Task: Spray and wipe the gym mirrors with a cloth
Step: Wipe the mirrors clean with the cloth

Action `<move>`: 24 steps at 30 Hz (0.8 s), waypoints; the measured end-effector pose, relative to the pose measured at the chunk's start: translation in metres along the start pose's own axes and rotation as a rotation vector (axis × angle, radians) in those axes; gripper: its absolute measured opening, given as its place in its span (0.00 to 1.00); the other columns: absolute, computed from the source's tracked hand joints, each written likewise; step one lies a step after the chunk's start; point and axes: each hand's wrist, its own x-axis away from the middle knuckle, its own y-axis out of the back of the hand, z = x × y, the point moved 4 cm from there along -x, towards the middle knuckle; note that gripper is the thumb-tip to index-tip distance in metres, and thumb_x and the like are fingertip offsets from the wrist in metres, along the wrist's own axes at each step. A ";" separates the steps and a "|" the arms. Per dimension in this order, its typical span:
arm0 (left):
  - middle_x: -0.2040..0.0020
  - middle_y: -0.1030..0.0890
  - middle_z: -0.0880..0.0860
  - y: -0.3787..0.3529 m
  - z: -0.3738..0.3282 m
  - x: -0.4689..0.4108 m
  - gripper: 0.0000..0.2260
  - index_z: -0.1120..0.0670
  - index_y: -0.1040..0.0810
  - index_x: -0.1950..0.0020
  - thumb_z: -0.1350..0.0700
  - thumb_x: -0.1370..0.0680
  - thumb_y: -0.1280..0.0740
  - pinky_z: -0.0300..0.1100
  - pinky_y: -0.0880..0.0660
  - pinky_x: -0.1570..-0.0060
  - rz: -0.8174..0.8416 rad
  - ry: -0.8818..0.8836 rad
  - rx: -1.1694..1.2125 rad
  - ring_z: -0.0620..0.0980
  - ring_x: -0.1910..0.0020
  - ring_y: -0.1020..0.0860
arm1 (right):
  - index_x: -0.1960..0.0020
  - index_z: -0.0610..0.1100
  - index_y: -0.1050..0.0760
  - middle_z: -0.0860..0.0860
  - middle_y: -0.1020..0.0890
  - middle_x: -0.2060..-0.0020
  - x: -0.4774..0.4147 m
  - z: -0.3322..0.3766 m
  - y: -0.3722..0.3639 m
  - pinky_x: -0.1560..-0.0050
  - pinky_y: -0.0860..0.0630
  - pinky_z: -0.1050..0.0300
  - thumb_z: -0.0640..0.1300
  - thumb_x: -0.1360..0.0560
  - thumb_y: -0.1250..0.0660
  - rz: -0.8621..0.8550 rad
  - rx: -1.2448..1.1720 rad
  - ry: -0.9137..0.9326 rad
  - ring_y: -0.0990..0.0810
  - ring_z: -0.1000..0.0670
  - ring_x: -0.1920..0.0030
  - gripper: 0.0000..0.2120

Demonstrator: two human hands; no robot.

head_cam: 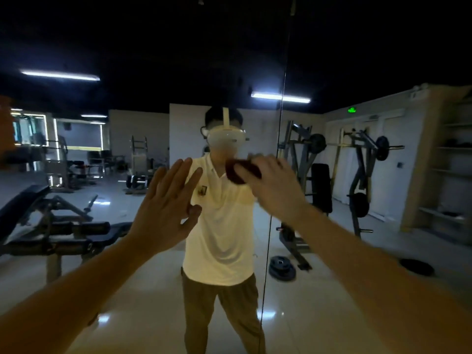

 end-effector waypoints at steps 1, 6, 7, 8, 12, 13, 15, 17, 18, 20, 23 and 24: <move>0.16 0.44 0.62 0.002 0.007 -0.008 0.34 0.59 0.41 0.16 0.43 0.17 0.38 0.67 0.42 0.22 -0.009 -0.006 -0.018 0.62 0.16 0.46 | 0.28 0.47 0.26 0.39 0.23 0.40 -0.025 -0.018 0.005 0.39 0.28 0.42 0.41 0.30 0.24 0.016 0.014 -0.005 0.26 0.39 0.41 0.31; 0.15 0.46 0.62 0.022 0.043 -0.052 0.35 0.59 0.41 0.16 0.39 0.17 0.44 0.60 0.54 0.17 -0.068 0.029 -0.128 0.62 0.15 0.49 | 0.26 0.50 0.29 0.37 0.26 0.37 -0.140 -0.125 0.049 0.38 0.33 0.41 0.46 0.22 0.32 -0.039 0.142 -0.254 0.28 0.36 0.38 0.25; 0.15 0.46 0.63 0.027 0.049 -0.061 0.35 0.59 0.41 0.16 0.38 0.17 0.44 0.58 0.56 0.17 -0.082 0.045 -0.139 0.62 0.16 0.49 | 0.25 0.50 0.29 0.37 0.27 0.36 -0.154 -0.137 0.054 0.36 0.34 0.40 0.45 0.21 0.34 -0.055 0.165 -0.314 0.28 0.35 0.37 0.24; 0.16 0.45 0.63 0.031 0.055 -0.071 0.36 0.59 0.41 0.16 0.38 0.17 0.45 0.56 0.58 0.17 -0.098 0.056 -0.146 0.62 0.16 0.48 | 0.25 0.50 0.29 0.37 0.28 0.34 -0.163 -0.143 0.058 0.35 0.34 0.39 0.45 0.21 0.35 -0.075 0.175 -0.371 0.29 0.35 0.35 0.24; 0.15 0.46 0.63 0.040 0.067 -0.102 0.36 0.59 0.41 0.16 0.36 0.17 0.47 0.55 0.59 0.17 -0.158 0.095 -0.133 0.61 0.16 0.49 | 0.24 0.48 0.31 0.38 0.29 0.32 -0.142 -0.095 0.047 0.35 0.31 0.41 0.46 0.21 0.40 -0.151 0.051 -0.568 0.29 0.37 0.35 0.25; 0.15 0.46 0.62 0.042 0.068 -0.107 0.36 0.59 0.42 0.16 0.36 0.17 0.48 0.57 0.56 0.17 -0.177 0.101 -0.114 0.60 0.15 0.50 | 0.24 0.47 0.30 0.38 0.28 0.34 -0.124 -0.072 0.039 0.37 0.29 0.41 0.44 0.21 0.37 -0.153 -0.023 -0.561 0.28 0.37 0.36 0.25; 0.15 0.47 0.62 0.045 0.070 -0.115 0.36 0.58 0.43 0.15 0.37 0.17 0.47 0.59 0.54 0.17 -0.203 0.104 -0.074 0.60 0.15 0.50 | 0.25 0.45 0.30 0.38 0.26 0.37 -0.079 -0.022 0.021 0.38 0.26 0.39 0.42 0.24 0.30 -0.118 -0.130 -0.442 0.26 0.38 0.39 0.27; 0.14 0.49 0.60 0.047 0.079 -0.120 0.37 0.57 0.47 0.14 0.37 0.17 0.47 0.58 0.56 0.17 -0.194 0.110 -0.087 0.58 0.15 0.52 | 0.27 0.43 0.31 0.38 0.25 0.39 -0.039 0.010 0.006 0.40 0.26 0.41 0.44 0.25 0.26 -0.045 -0.121 -0.234 0.24 0.39 0.41 0.30; 0.14 0.51 0.60 0.046 0.084 -0.121 0.37 0.56 0.49 0.14 0.36 0.17 0.48 0.58 0.57 0.17 -0.188 0.112 -0.107 0.58 0.15 0.54 | 0.27 0.42 0.31 0.38 0.24 0.39 -0.027 0.016 0.002 0.40 0.28 0.43 0.44 0.26 0.26 -0.005 -0.086 -0.123 0.23 0.38 0.42 0.30; 0.14 0.53 0.59 0.044 0.095 -0.120 0.37 0.56 0.51 0.14 0.36 0.16 0.50 0.59 0.56 0.17 -0.182 0.105 -0.143 0.57 0.15 0.55 | 0.28 0.43 0.29 0.38 0.22 0.40 -0.034 0.004 0.003 0.38 0.30 0.44 0.47 0.26 0.25 0.045 0.013 0.075 0.22 0.39 0.43 0.30; 0.14 0.55 0.59 0.038 0.101 -0.119 0.36 0.57 0.52 0.14 0.35 0.15 0.52 0.62 0.53 0.18 -0.186 0.082 -0.146 0.58 0.15 0.56 | 0.28 0.45 0.30 0.40 0.22 0.43 -0.096 -0.044 0.020 0.41 0.26 0.42 0.50 0.28 0.24 -0.015 0.100 -0.005 0.23 0.40 0.44 0.32; 0.14 0.54 0.60 0.036 0.101 -0.118 0.36 0.57 0.51 0.14 0.35 0.15 0.52 0.63 0.52 0.18 -0.197 0.079 -0.145 0.58 0.15 0.55 | 0.27 0.45 0.29 0.39 0.23 0.43 -0.122 -0.067 0.029 0.42 0.26 0.41 0.48 0.26 0.26 -0.081 0.106 -0.124 0.23 0.38 0.45 0.29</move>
